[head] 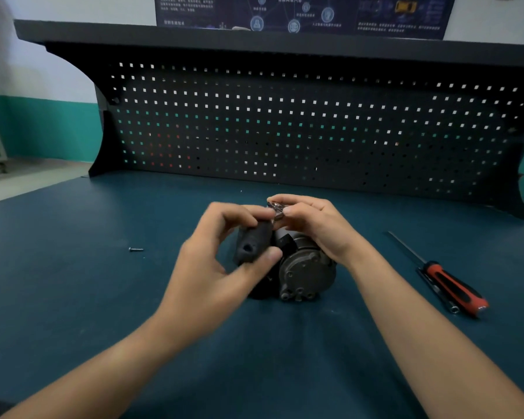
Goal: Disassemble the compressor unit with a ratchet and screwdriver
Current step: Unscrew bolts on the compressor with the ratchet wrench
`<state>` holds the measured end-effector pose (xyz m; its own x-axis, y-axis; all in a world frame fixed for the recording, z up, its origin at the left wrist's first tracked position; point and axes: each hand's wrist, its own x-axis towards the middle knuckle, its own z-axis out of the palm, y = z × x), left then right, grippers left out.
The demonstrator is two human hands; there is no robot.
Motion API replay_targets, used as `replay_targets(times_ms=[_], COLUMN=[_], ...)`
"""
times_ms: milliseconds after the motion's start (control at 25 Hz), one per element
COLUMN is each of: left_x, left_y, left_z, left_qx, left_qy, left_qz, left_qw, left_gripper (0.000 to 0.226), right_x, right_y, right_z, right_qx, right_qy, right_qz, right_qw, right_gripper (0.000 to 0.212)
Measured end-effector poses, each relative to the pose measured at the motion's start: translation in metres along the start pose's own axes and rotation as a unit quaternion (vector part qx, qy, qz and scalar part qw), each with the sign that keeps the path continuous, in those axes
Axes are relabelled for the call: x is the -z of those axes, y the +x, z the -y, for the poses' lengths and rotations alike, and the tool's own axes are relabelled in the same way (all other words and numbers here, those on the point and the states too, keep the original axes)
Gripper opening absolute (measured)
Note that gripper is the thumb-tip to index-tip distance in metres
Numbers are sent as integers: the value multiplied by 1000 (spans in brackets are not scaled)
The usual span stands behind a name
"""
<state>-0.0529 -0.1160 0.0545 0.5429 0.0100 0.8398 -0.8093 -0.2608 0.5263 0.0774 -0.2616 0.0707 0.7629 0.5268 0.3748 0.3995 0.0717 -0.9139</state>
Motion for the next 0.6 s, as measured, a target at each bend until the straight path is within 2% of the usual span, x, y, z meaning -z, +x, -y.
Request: replay_targets(times_ms=[40, 120, 240, 280, 400, 480, 520, 600], left_x=[1, 9, 27, 33, 43, 42, 40, 36], left_y=[1, 10, 34, 45, 67, 66, 62, 49], left_z=[0, 5, 31, 42, 65, 70, 68, 54], left_qx=[8, 56, 183, 235, 368, 367, 334, 238], left_qy=[-10, -71, -165, -193, -255, -249, -237, -187], left_qz=[-1, -65, -153, -152, -109, -100, -111, -141], left_qw=[1000, 994, 957, 940, 888, 890, 906, 943], left_gripper=[26, 24, 11, 7, 22, 23, 18, 5], right_x=[0, 1, 0, -2, -6, -7, -6, -4], right_y=[0, 0, -1, -2, -3, -3, -2, -1], right_z=[0, 0, 1, 2, 0, -2, -2, -2], right_qx=[-6, -13, 2, 15, 52, 50, 45, 33], right_qy=[11, 4, -30, -41, -85, -99, -93, -77], right_qz=[-2, 1, -4, -14, -42, -50, -50, -45], right_qw=[1000, 1000, 1000, 999, 994, 993, 993, 995], right_gripper=[18, 13, 11, 12, 9, 7, 4, 13])
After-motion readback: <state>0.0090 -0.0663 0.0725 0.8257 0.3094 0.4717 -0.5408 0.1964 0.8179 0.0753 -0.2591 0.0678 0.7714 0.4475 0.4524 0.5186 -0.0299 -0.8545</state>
